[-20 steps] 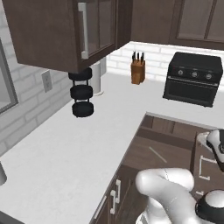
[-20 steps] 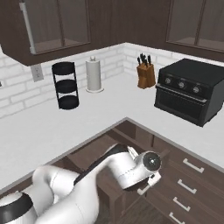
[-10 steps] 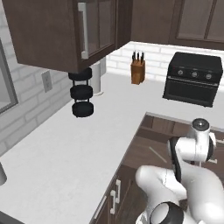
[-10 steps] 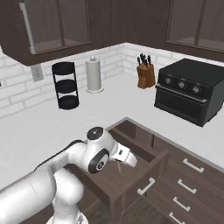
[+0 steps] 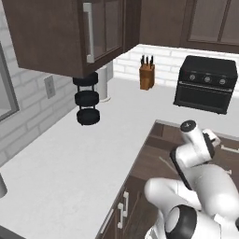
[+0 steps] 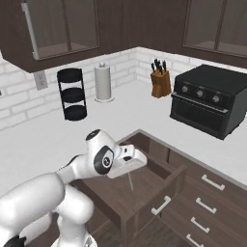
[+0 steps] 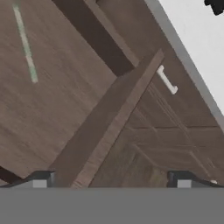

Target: Take a straw from the drawer in front and place it inside the glass cup on the dining counter.

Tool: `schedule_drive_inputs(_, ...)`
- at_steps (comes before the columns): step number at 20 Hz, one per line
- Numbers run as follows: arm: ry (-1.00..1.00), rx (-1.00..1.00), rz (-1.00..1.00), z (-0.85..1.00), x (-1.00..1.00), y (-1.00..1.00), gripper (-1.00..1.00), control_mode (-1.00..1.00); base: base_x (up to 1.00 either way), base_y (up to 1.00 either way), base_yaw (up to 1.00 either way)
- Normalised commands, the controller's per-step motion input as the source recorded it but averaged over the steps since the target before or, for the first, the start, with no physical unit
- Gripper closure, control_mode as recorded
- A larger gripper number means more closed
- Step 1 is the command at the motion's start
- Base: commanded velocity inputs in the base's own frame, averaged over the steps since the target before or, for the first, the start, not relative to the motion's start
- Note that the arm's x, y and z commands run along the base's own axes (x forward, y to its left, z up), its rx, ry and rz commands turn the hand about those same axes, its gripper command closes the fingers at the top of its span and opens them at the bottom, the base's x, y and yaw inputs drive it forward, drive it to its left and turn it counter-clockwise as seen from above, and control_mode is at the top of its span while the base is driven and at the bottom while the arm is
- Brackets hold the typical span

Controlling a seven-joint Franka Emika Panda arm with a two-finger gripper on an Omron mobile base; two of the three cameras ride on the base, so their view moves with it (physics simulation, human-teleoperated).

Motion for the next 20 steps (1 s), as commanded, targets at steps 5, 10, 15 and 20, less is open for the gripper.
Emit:
schedule_drive_inputs(5,0.26,-0.04,0.05,-0.47,0.0,0.09,-1.0,-1.0,0.0,0.0,0.0)
schedule_drive_inputs(10,0.28,0.05,0.09,-0.11,0.0,-0.04,-1.0,-1.0,0.0,0.0,0.0)
schedule_drive_inputs(15,0.32,0.0,0.21,-0.13,0.0,-0.14,-1.0,-1.0,0.0,0.0,0.0)
schedule_drive_inputs(20,0.22,0.03,0.29,-0.16,0.0,-0.33,-1.0,-1.0,0.0,0.0,0.0)
